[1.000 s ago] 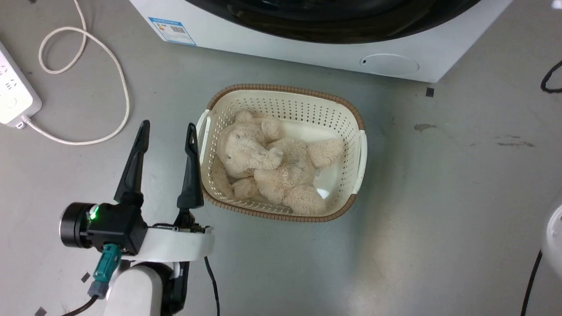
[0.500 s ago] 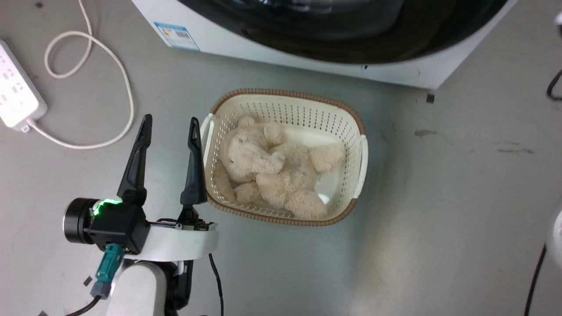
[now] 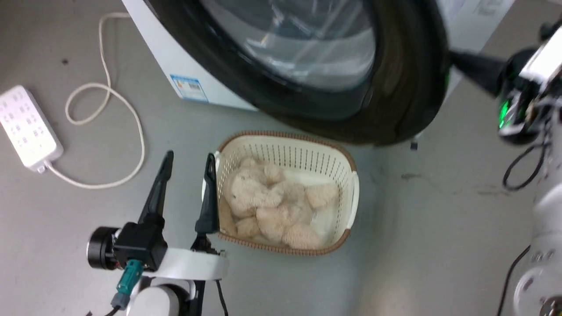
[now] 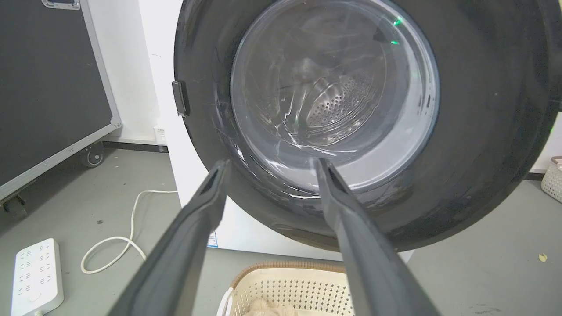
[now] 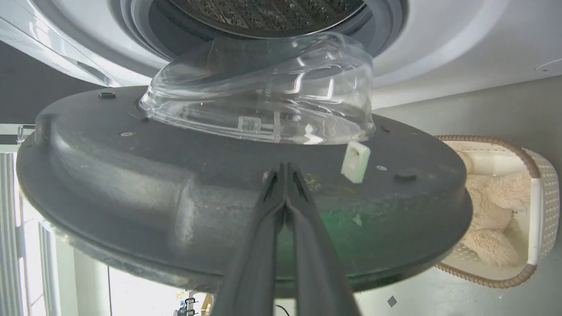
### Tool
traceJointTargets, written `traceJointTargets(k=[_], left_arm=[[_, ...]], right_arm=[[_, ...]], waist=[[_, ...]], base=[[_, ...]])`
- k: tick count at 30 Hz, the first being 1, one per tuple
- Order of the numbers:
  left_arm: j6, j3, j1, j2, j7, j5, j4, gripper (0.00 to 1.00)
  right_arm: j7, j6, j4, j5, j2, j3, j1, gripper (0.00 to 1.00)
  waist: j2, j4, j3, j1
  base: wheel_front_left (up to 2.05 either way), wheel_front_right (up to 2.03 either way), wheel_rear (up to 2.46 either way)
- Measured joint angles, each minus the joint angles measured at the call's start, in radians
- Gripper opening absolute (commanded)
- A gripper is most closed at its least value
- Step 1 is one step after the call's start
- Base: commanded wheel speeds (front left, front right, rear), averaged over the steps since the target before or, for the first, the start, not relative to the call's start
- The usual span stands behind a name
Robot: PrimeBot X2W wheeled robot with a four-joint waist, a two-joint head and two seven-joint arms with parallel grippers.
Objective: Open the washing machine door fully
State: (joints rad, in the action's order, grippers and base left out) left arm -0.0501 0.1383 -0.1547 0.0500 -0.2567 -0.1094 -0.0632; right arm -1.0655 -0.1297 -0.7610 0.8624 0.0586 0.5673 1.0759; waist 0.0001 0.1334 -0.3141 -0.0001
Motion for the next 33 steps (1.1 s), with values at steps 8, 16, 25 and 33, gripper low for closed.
traceJointTargets(k=[8, 16, 25, 33], left_arm=[[0.002, 0.003, 0.058, 0.000, 0.000, -0.001, 0.030, 1.00], [0.009, 0.020, 0.107, 0.000, 0.000, 0.001, 0.048, 1.00], [0.009, 0.024, 0.151, 0.000, 0.000, -0.007, 0.054, 1.00], [0.019, 0.015, 0.156, 0.000, 0.000, -0.013, 0.050, 1.00]], right_arm=[[-0.012, 0.000, 0.038, 0.225, 0.001, -0.233, -0.170, 0.00], [0.023, 0.000, 0.132, 0.468, -0.001, -0.550, -0.342, 0.00], [0.142, 0.000, 0.268, 0.626, -0.006, -0.842, -0.484, 0.00], [0.297, 0.000, 0.319, 0.597, -0.005, -0.842, -0.519, 1.00]], waist=[[0.0000, -0.001, 0.092, -0.0001], [0.0000, 0.002, 0.146, 0.0000], [0.0000, 0.023, 0.160, 0.0002], [0.0000, 0.028, 0.166, 0.0001]], base=[[0.00, 0.00, 0.00], [0.00, 0.00, 0.00], [0.00, 0.00, 0.00], [0.00, 0.00, 0.00]])
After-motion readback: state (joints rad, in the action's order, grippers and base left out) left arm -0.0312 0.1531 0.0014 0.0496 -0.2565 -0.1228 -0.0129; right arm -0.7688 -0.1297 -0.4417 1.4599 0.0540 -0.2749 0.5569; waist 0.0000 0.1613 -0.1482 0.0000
